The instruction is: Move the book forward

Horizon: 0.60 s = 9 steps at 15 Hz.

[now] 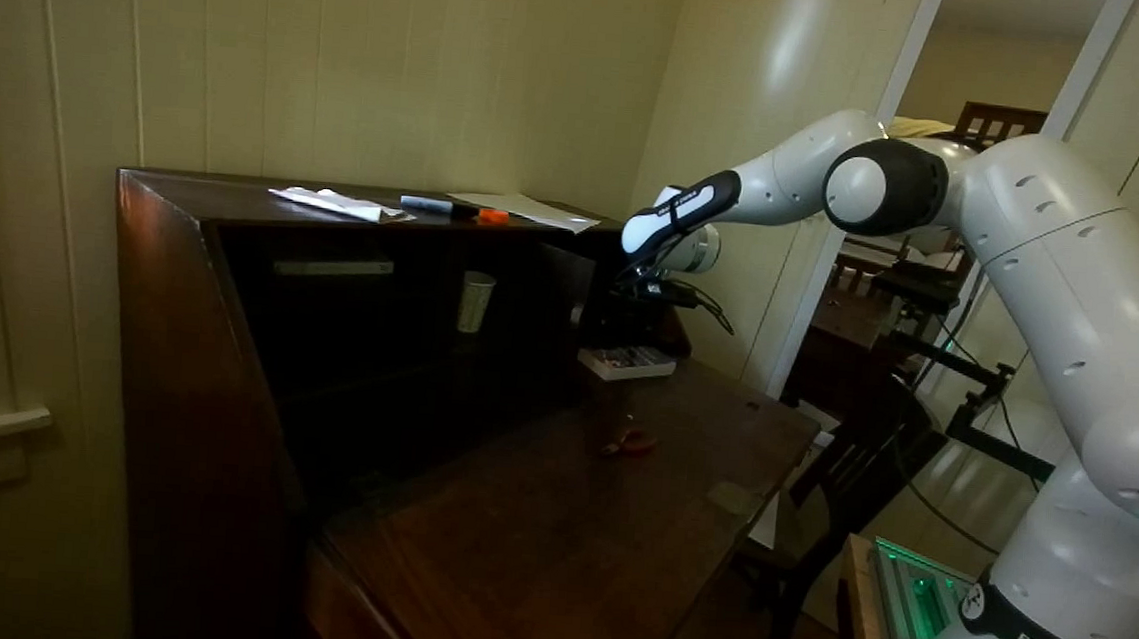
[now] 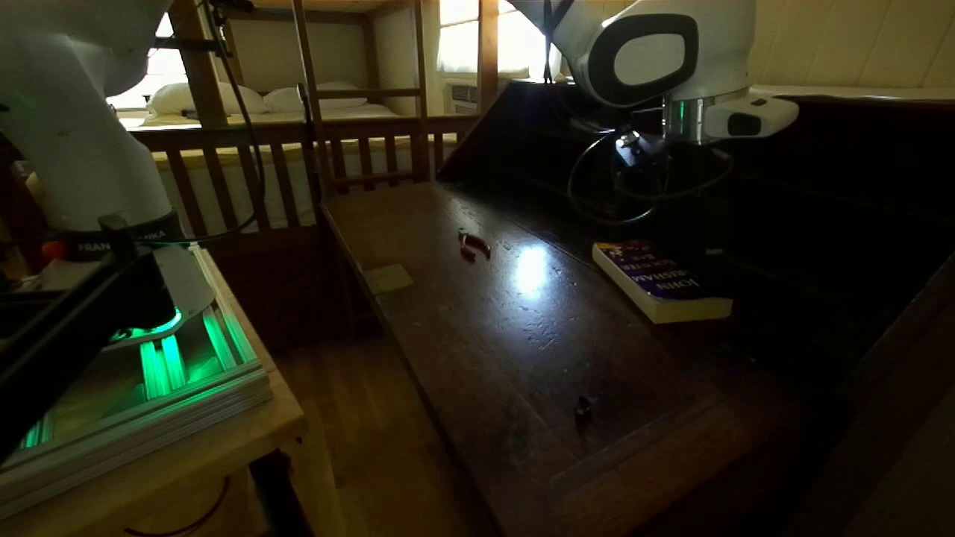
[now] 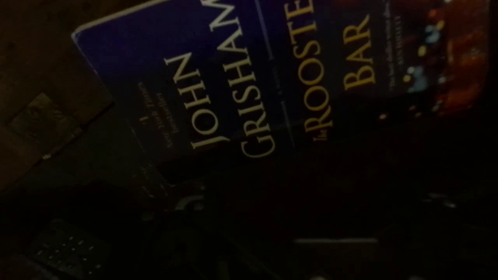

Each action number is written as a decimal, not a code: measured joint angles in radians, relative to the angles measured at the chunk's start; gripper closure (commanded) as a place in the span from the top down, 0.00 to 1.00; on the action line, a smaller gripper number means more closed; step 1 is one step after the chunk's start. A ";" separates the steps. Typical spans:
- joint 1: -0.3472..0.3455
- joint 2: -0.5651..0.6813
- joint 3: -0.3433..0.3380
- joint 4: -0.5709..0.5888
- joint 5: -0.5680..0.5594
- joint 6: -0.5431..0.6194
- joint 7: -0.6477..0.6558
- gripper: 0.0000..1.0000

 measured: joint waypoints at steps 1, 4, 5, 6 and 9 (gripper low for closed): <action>-0.002 0.001 0.003 0.000 0.000 -0.002 -0.021 1.00; -0.010 0.001 0.010 -0.002 -0.009 -0.034 -0.085 1.00; -0.013 0.001 0.011 -0.005 -0.013 -0.053 -0.107 1.00; -0.016 0.001 0.011 -0.009 -0.017 -0.069 -0.129 1.00; -0.028 -0.005 0.012 -0.029 -0.023 -0.102 -0.181 1.00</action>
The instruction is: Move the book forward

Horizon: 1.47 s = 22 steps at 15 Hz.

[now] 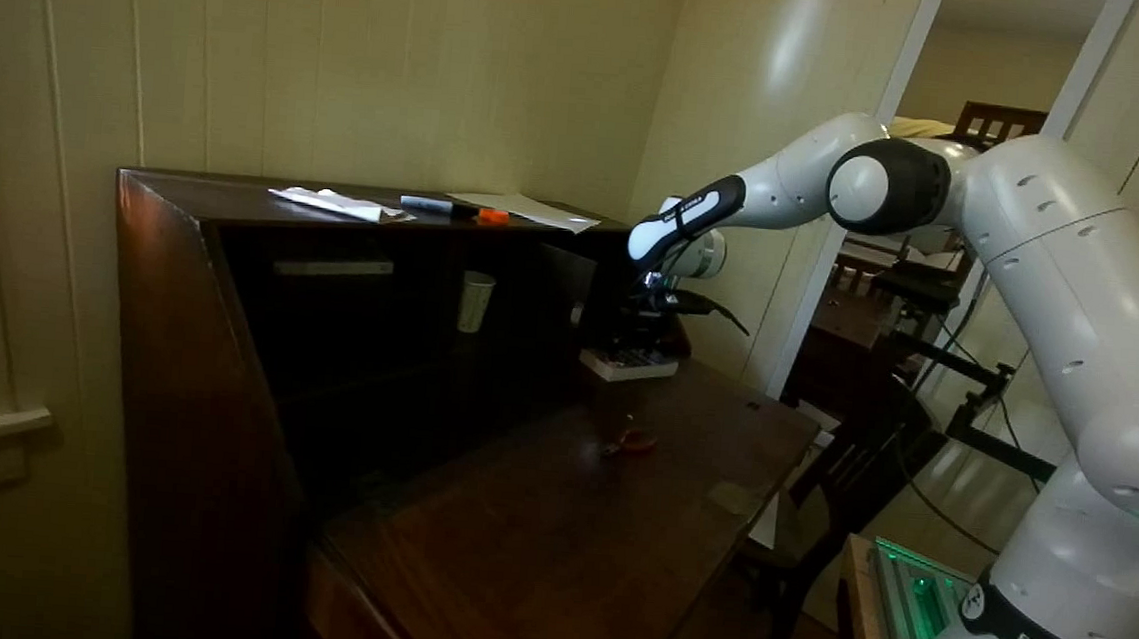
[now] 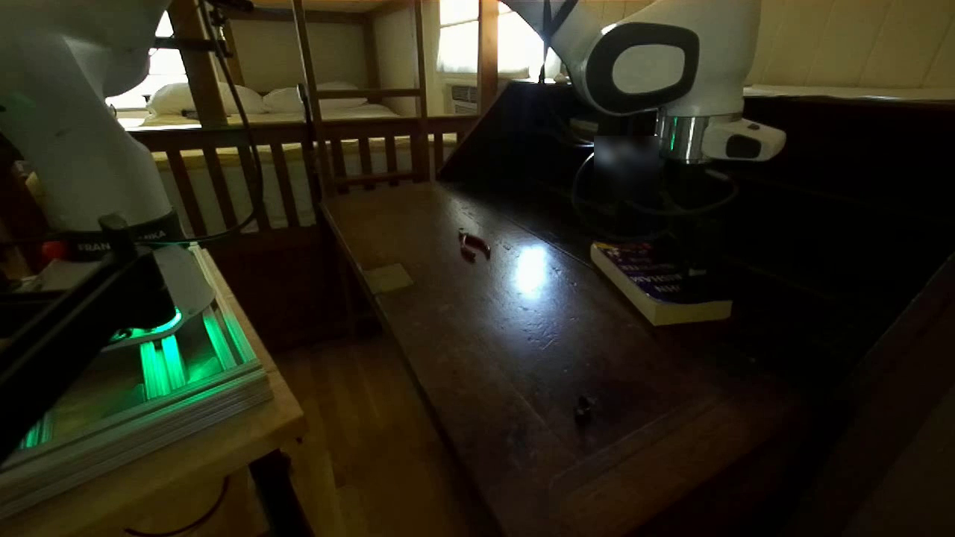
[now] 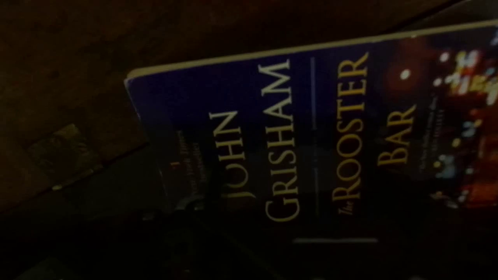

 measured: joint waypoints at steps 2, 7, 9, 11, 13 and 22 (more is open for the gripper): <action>-0.006 -0.013 0.000 -0.019 -0.004 -0.009 -0.023 1.00; -0.015 -0.062 0.000 -0.097 -0.008 -0.017 -0.061 1.00; -0.018 -0.091 0.001 -0.142 -0.008 -0.028 -0.079 1.00; -0.022 -0.124 0.002 -0.196 -0.008 -0.034 -0.094 1.00; -0.025 -0.160 0.002 -0.257 -0.008 -0.035 -0.104 1.00; -0.054 -0.324 -0.008 -0.536 0.002 -0.033 -0.125 1.00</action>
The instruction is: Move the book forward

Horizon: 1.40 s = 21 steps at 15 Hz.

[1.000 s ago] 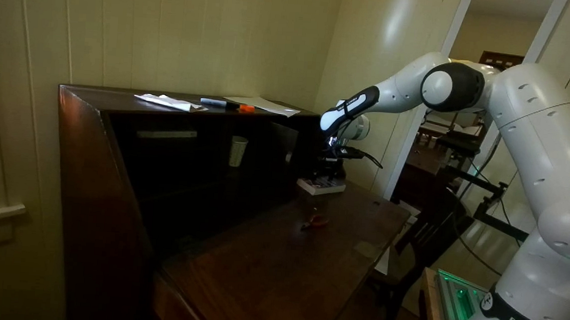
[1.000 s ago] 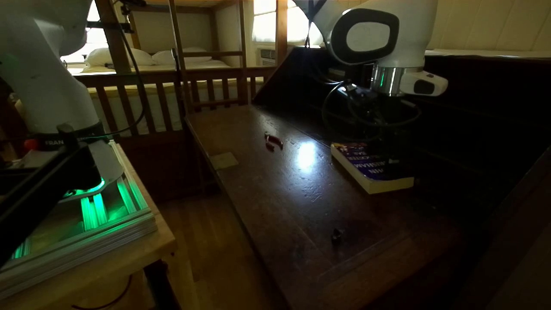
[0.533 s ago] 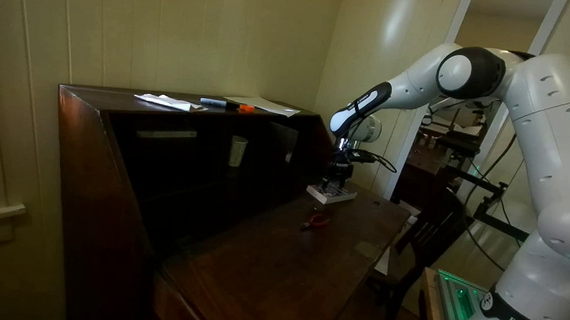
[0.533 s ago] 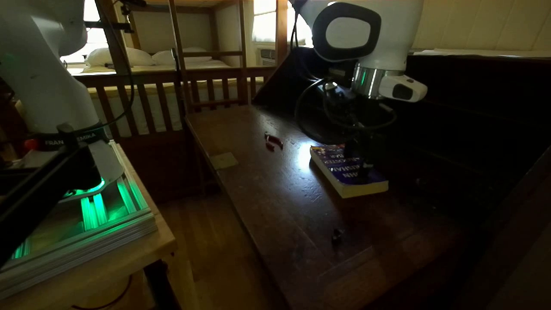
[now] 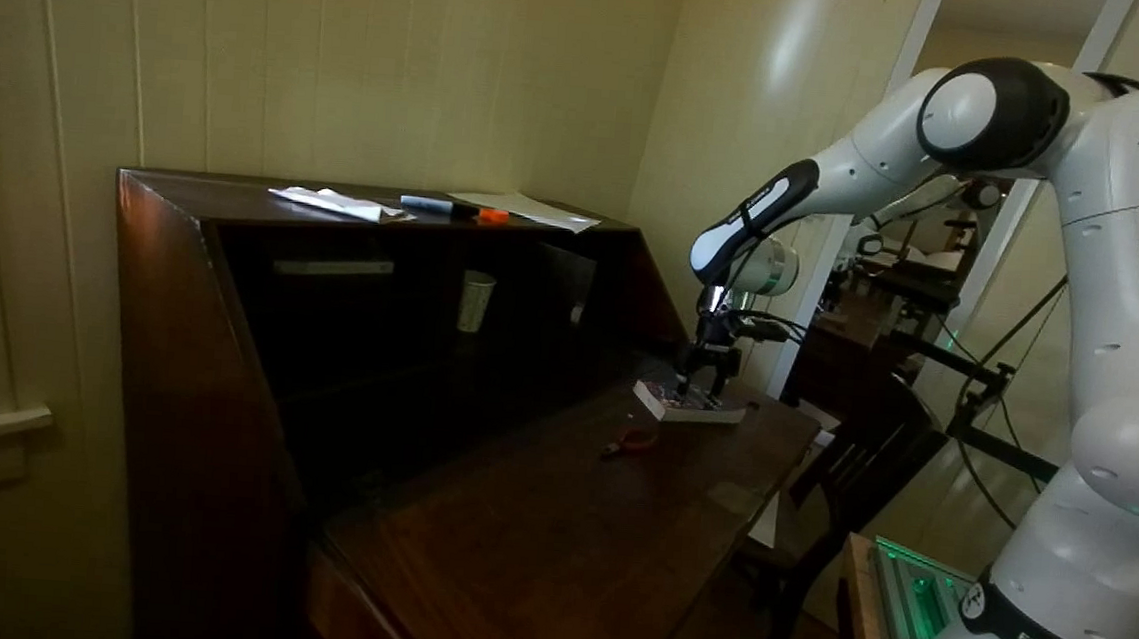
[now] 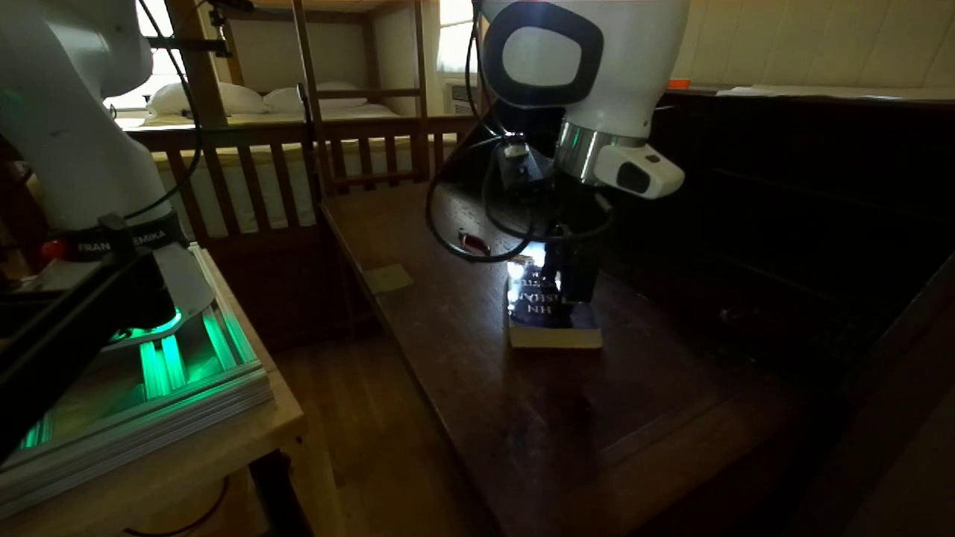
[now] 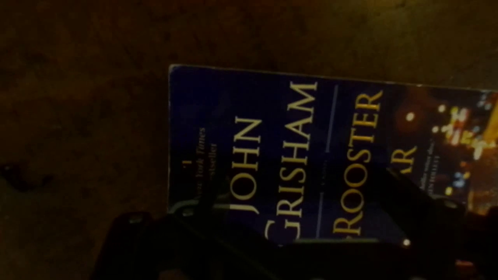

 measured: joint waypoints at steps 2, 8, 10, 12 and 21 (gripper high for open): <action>-0.013 -0.035 -0.008 -0.066 0.021 0.004 0.000 1.00; -0.054 -0.111 -0.027 -0.216 0.152 0.047 0.003 1.00; -0.064 -0.122 -0.028 -0.242 0.206 0.062 0.010 1.00; -0.068 -0.126 -0.032 -0.255 0.246 0.064 0.039 1.00; 0.001 -0.277 -0.113 -0.268 0.141 0.077 0.248 1.00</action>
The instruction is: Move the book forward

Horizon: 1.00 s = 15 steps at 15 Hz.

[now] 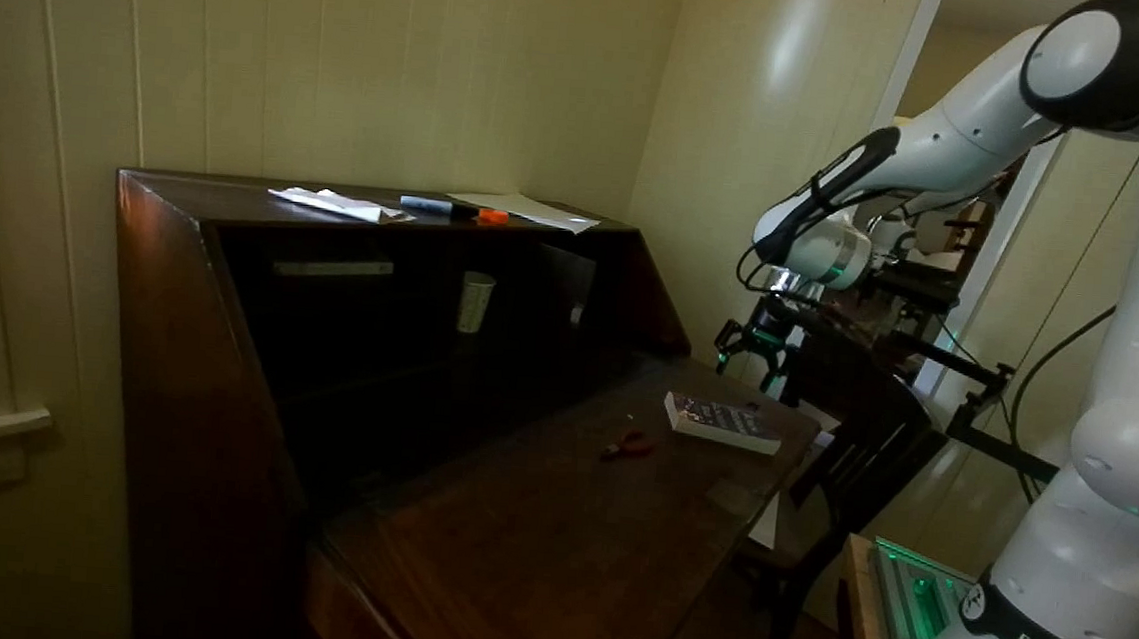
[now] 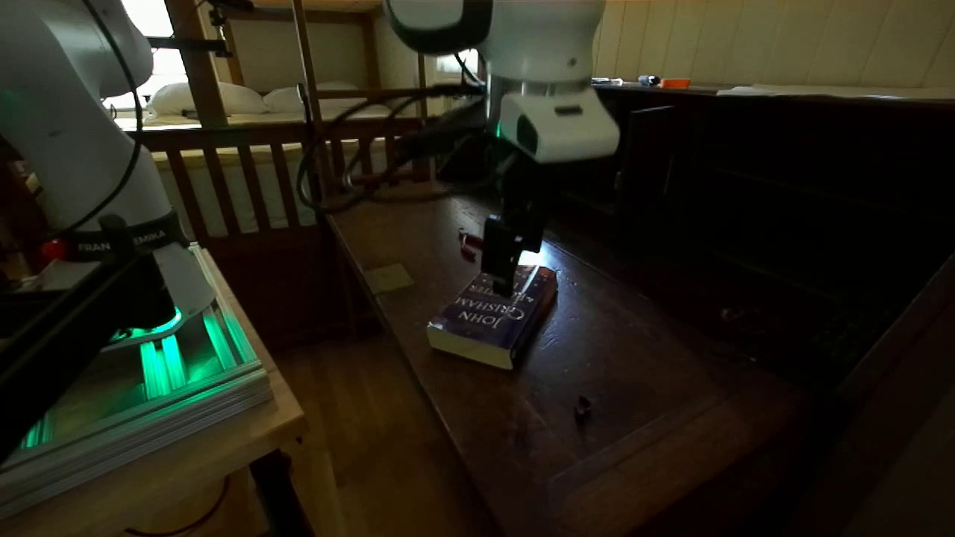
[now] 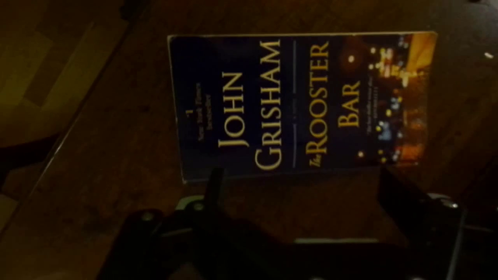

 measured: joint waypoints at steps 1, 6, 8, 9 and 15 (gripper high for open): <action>0.020 -0.048 -0.020 -0.003 -0.055 -0.006 0.038 1.00; 0.077 -0.270 -0.042 0.008 -0.139 -0.121 0.010 1.00; 0.107 -0.309 -0.041 0.024 -0.130 -0.121 -0.062 1.00; 0.123 -0.320 -0.041 0.035 -0.127 -0.121 -0.101 1.00; 0.209 -0.320 -0.039 0.118 -0.065 -0.120 -0.368 1.00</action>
